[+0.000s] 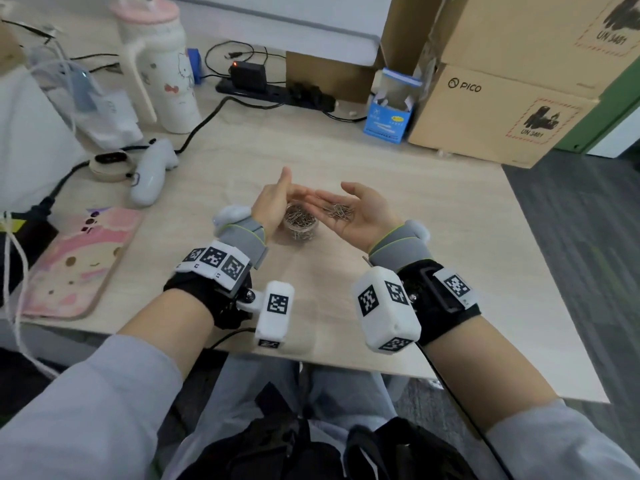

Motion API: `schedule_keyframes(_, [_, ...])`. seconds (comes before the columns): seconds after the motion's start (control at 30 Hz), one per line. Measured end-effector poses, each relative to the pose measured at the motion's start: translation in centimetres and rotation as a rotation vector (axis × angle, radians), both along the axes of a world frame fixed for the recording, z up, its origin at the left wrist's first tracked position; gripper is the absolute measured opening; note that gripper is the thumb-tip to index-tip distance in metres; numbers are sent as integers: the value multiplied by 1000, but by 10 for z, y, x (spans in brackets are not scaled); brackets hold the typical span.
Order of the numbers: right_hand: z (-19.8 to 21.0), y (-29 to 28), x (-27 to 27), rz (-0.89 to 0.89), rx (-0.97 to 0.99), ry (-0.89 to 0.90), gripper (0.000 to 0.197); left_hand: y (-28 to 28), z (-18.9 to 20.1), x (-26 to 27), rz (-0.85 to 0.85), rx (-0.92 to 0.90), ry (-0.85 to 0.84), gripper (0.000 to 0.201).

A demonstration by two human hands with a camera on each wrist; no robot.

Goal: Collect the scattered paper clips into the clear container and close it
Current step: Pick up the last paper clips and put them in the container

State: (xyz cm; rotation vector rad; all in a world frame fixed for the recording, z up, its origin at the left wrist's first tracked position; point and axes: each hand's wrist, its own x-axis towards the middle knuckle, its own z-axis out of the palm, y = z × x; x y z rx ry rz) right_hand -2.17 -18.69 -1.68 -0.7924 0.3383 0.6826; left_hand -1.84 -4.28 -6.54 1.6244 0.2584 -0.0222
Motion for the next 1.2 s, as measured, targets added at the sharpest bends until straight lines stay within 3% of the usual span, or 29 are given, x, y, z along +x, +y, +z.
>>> schedule_keyframes(0.3, [4,11,0,46,-210,-49,39,-3,-5,-3,31,-85,-29,62])
schedule_keyframes(0.53, [-1,16,4,-76,-197,-80,47,-5,-8,-2,68,-78,-59,61])
schedule_keyframes(0.7, [-1,13,2,-13,-253,-115,32,-7,-12,-1,69,-12,-78,59])
schedule_keyframes(1.2, [-1,10,1,63,-343,-214,25,-4,-17,-5,90,-97,-145,53])
